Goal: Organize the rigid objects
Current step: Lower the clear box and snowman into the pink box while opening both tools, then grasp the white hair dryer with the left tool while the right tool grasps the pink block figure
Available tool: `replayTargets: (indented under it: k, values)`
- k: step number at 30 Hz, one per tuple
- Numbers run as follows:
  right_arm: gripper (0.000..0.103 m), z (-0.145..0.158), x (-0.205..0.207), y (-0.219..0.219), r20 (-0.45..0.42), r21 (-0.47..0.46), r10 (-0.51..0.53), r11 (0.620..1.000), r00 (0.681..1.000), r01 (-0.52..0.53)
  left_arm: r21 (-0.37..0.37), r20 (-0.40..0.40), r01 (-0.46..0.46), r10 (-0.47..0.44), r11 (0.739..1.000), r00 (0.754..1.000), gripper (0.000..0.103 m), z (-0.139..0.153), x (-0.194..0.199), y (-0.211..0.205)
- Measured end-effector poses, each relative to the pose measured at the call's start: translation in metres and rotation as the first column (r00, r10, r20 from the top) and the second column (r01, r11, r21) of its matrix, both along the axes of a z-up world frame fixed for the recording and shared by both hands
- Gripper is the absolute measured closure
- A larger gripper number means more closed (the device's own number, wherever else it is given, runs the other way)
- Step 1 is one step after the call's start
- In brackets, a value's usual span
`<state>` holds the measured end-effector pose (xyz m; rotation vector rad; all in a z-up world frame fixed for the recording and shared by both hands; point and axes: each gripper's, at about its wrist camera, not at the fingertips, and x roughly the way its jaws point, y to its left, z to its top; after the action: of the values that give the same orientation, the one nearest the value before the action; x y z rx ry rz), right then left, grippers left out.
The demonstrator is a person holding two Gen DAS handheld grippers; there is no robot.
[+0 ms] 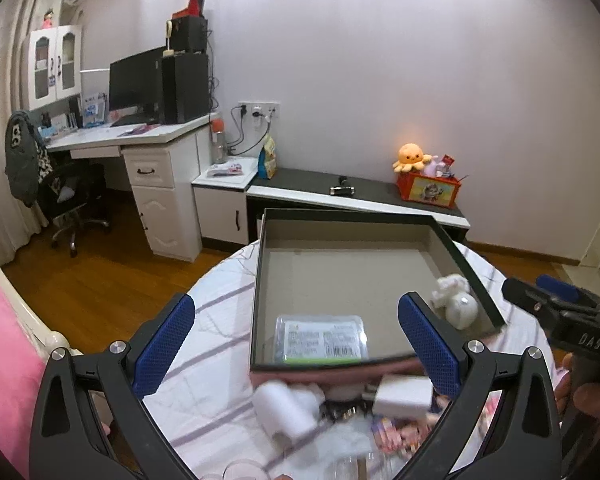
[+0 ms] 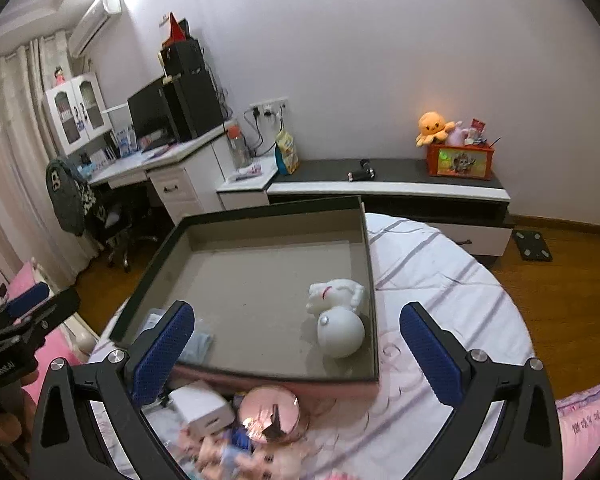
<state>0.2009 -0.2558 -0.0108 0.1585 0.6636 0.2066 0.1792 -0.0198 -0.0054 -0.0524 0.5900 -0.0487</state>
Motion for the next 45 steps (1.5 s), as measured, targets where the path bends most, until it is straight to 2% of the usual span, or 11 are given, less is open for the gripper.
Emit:
replayTargets:
  k: [9, 14, 20, 29, 36, 45]
  values:
    - [0.000, 0.017, -0.081, 0.007, 0.058, -0.037, -0.133, 0.990, 0.989, 0.135, -0.048, 0.005, 0.094, -0.094, 0.994, 0.996, 0.000, -0.004, -0.050, 0.021]
    - [0.000, 0.026, -0.112, 0.026, 0.090, -0.086, -0.153, 0.983, 0.984, 0.161, -0.046, 0.013, 0.110, -0.110, 0.993, 0.994, 0.000, -0.006, -0.074, 0.030]
    - [0.000, 0.018, -0.135, 0.032, 0.088, -0.115, -0.144, 0.981, 0.986, 0.154, -0.069, 0.008, 0.107, -0.107, 0.992, 0.994, 0.000, -0.015, -0.098, 0.034]
    - [0.000, 0.003, -0.140, 0.022, 0.059, -0.107, -0.111, 0.987, 0.992, 0.116, -0.078, -0.029, 0.056, -0.058, 0.995, 0.998, 0.000, -0.030, -0.107, 0.024]
    - [0.000, -0.010, -0.132, 0.008, 0.038, -0.089, -0.123, 0.988, 0.992, 0.126, -0.047, -0.057, 0.029, -0.032, 0.998, 0.998, 0.000, -0.037, -0.099, 0.021]
    - [0.000, -0.057, -0.109, -0.011, -0.092, -0.119, -0.156, 0.982, 0.984, 0.144, -0.036, -0.139, 0.003, -0.008, 0.999, 0.990, 0.000, -0.066, -0.069, 0.019]
